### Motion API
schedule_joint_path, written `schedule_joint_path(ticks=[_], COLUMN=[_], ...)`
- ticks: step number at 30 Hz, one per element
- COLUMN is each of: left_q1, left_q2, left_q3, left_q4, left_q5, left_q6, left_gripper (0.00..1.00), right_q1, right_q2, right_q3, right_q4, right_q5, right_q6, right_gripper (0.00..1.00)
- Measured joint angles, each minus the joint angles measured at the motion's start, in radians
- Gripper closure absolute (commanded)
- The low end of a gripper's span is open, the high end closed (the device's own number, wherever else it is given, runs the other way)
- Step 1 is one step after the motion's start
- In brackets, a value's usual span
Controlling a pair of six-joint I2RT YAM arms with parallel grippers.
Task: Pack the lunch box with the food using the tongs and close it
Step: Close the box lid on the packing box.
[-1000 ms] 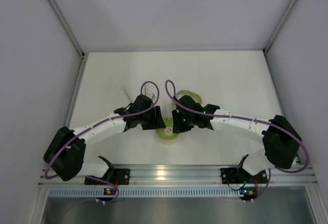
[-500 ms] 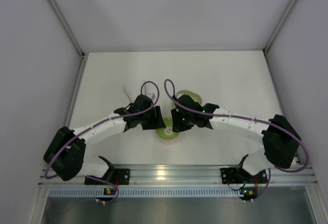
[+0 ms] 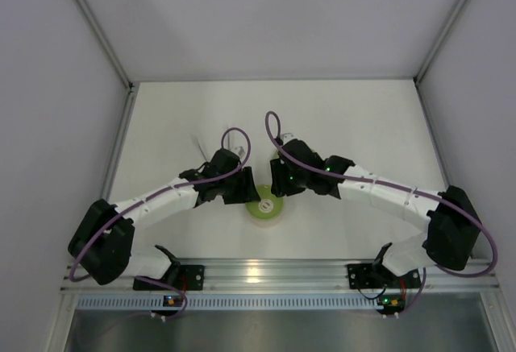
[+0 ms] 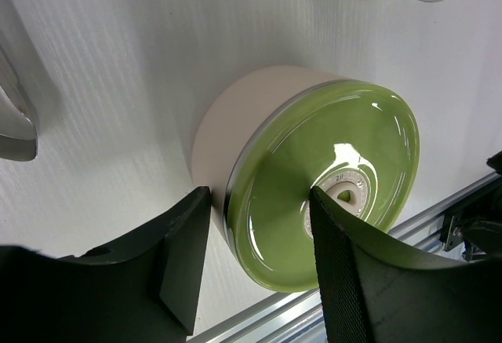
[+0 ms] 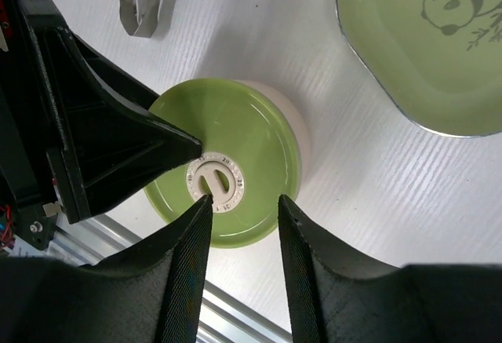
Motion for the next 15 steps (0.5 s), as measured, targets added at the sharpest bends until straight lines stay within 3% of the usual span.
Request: schedule_joint_path(ticks=[15], left_q1=[-0.001], left_q2=[0.0], left_q3=[0.0], left_q4=[0.0], left_q5=[0.0], left_q6=[0.0], left_gripper=[0.44], right_q1=[-0.024], right_q2=[-0.033], right_q3=[-0.081], right_q4=[-0.008], right_q5=[0.008], right_q6=[0.012], right_gripper=[0.59])
